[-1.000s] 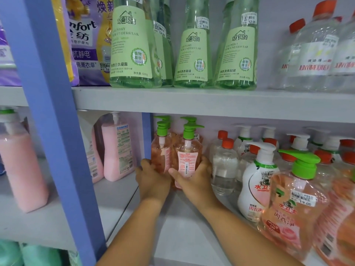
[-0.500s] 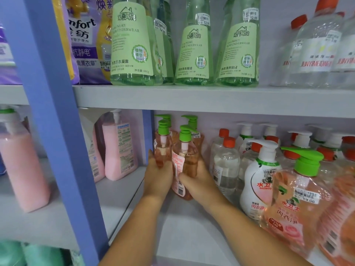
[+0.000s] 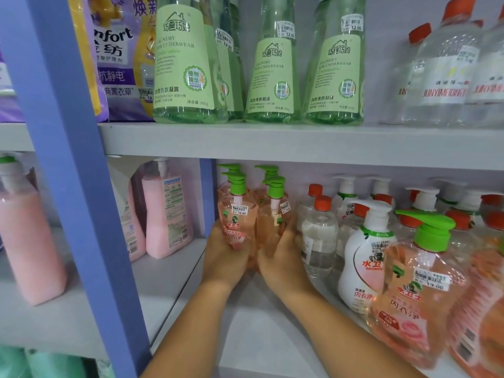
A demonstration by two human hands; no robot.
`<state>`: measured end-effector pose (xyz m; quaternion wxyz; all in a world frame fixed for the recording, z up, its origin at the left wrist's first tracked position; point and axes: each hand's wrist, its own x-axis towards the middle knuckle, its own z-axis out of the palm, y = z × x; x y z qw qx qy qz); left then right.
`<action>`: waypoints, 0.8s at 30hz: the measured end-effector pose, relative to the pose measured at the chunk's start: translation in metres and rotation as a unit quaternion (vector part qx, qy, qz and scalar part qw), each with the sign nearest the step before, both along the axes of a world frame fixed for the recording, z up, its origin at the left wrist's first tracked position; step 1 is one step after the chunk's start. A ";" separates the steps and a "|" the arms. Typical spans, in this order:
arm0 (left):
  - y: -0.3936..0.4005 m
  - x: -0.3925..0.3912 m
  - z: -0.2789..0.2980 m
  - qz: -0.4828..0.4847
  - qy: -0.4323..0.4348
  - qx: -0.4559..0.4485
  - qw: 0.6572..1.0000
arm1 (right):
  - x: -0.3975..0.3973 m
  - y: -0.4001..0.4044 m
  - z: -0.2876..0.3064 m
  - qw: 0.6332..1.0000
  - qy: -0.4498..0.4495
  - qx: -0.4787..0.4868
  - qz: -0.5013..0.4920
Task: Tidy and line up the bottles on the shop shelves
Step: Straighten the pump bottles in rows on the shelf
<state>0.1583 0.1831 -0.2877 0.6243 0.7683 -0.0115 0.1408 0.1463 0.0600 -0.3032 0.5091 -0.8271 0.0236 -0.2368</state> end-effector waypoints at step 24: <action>-0.005 0.026 -0.007 0.114 -0.036 0.016 0.993 | 0.034 0.004 -0.008 0.996 -0.073 0.005 -0.050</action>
